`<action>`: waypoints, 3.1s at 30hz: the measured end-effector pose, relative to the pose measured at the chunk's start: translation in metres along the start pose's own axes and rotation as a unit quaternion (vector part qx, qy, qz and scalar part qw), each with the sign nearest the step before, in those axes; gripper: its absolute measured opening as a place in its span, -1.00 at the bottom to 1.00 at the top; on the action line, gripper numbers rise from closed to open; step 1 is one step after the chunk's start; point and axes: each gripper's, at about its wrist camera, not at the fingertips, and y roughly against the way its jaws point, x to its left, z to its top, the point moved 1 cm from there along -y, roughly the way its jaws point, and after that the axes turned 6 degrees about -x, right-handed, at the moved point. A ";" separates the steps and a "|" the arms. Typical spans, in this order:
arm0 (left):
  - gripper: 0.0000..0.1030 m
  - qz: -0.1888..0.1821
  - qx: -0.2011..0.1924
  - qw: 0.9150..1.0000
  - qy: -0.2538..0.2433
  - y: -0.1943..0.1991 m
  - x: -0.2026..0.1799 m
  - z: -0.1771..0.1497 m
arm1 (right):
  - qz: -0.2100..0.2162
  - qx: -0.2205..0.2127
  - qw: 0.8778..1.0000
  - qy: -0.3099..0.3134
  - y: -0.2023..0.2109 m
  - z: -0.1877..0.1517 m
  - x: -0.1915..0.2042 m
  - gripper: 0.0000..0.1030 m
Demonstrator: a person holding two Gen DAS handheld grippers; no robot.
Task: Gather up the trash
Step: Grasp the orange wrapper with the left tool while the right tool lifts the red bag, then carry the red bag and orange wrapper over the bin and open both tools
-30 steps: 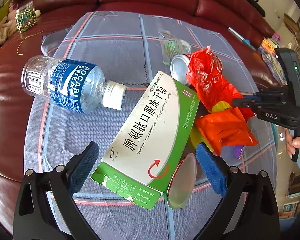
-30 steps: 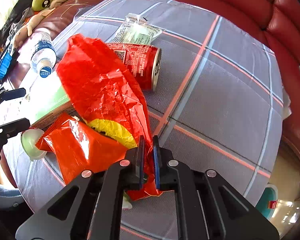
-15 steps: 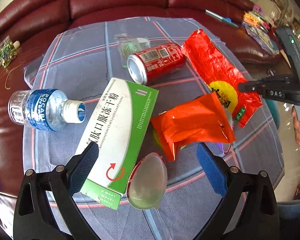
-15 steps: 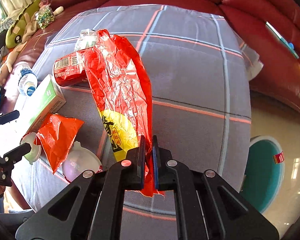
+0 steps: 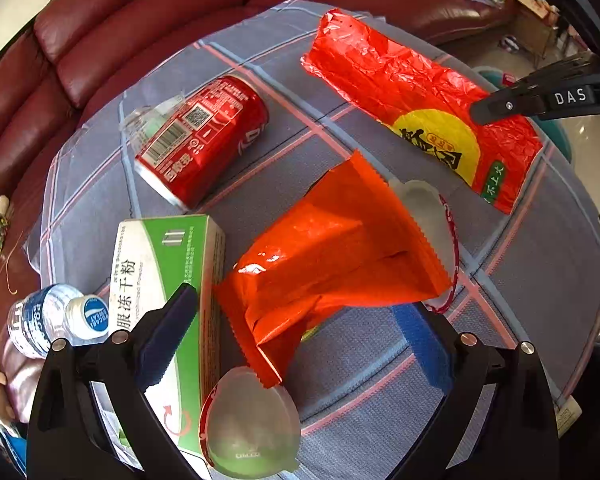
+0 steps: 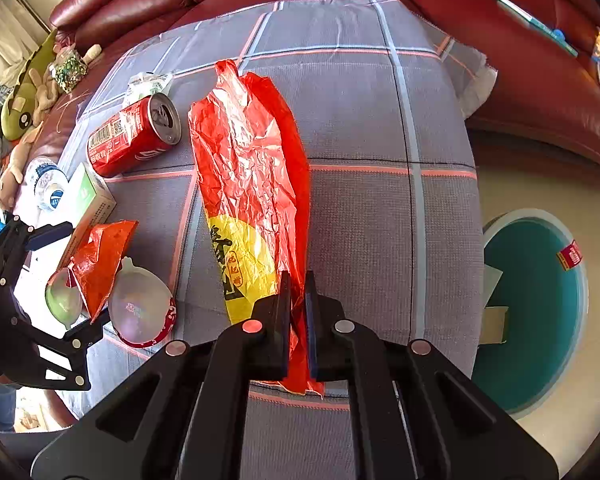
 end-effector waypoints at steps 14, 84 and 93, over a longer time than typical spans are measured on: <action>-0.20 -0.045 -0.015 0.998 0.030 -0.003 0.002 0.009 | 0.027 0.008 1.000 -0.014 -0.022 0.003 0.001 -0.24; -0.22 -0.216 -0.049 0.975 -0.012 0.003 -0.220 0.170 | -0.141 -0.156 0.948 -0.240 0.137 -0.104 -0.224 -0.88; -0.21 -0.228 -0.012 0.973 -0.016 -0.039 -0.238 0.178 | -0.144 -0.117 0.949 -0.254 0.108 -0.107 -0.243 -0.88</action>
